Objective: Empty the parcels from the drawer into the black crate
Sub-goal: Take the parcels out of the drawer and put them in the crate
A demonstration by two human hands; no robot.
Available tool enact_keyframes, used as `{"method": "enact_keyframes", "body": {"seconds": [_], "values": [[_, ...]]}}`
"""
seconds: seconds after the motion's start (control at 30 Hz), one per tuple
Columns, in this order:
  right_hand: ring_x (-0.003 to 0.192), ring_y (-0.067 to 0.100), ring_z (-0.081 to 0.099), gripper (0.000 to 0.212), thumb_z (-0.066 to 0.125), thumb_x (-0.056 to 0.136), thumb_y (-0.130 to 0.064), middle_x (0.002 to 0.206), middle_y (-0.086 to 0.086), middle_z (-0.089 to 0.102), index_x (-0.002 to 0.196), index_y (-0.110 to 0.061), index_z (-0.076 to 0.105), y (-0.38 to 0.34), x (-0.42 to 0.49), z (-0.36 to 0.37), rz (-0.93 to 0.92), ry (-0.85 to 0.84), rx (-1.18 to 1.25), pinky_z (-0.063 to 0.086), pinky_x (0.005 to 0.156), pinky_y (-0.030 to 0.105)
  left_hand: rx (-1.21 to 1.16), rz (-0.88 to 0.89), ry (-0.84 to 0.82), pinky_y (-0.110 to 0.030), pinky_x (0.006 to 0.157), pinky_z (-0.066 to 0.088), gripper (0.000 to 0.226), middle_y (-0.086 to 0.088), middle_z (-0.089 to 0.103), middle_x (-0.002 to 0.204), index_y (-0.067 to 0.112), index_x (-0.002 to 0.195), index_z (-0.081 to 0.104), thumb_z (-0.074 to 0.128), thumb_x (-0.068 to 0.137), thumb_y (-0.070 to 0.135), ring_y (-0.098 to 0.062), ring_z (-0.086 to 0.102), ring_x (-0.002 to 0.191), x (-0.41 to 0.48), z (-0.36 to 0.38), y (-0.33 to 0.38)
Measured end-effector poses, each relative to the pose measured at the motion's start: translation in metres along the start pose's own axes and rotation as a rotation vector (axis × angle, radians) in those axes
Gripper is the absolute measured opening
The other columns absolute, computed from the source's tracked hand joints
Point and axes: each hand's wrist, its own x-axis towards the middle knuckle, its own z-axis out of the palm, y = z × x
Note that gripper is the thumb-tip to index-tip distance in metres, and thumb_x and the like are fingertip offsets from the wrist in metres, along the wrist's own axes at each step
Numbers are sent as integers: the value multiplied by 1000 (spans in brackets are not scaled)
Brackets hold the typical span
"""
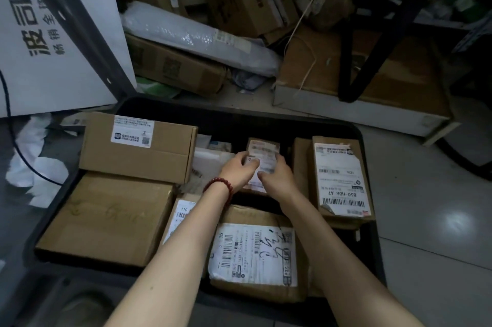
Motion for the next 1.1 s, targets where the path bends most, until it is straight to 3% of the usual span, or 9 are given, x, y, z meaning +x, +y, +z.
{"method": "enact_keyframes", "body": {"seconds": [0.07,0.17,0.3,0.5,0.73,0.97,1.1], "values": [[131,29,45,66,57,93,-10,145,14,42,150,-12,24,1,-1,0,-13,-6,-7,39,109,43,60,-5,-15,-24,87,36,53,-7,51,138,19,144,36,50,96,36,-24,51,122,-3,6,-2],[130,30,46,69,59,94,-17,145,16,42,151,-11,21,-3,-6,-2,-30,-8,-12,41,107,44,263,94,154,-28,90,41,47,-9,56,132,18,137,45,49,95,39,-26,53,118,-15,1,-2],[123,28,52,56,56,96,-16,141,15,46,147,-12,32,-13,-21,-8,-110,10,-104,48,100,44,451,206,291,-35,91,46,41,-6,56,128,19,130,50,47,95,39,-24,54,116,-39,-22,8],[124,23,48,44,54,97,-23,138,9,46,139,-15,45,-35,-61,-11,-369,44,-397,43,102,34,810,310,491,-39,87,46,34,0,59,118,21,121,52,42,95,41,-22,54,109,-106,-54,16],[119,27,47,39,50,97,-34,133,5,48,133,-21,47,-68,-129,17,-654,21,-799,47,90,43,927,232,639,-38,82,41,33,-1,61,114,21,117,53,42,95,42,-24,54,106,-199,-100,1],[123,29,46,38,47,96,-39,130,6,52,128,-19,51,-111,-223,85,-985,-74,-819,41,93,41,908,-10,882,-37,87,42,26,0,65,110,26,106,60,46,92,44,-25,59,105,-322,-189,-31],[122,29,48,36,49,95,-38,130,6,53,127,-21,52,-128,-266,113,-1101,-135,-789,41,95,41,772,-178,916,-37,89,48,23,-1,66,111,27,107,61,49,91,40,-25,60,103,-391,-222,-57]]}}
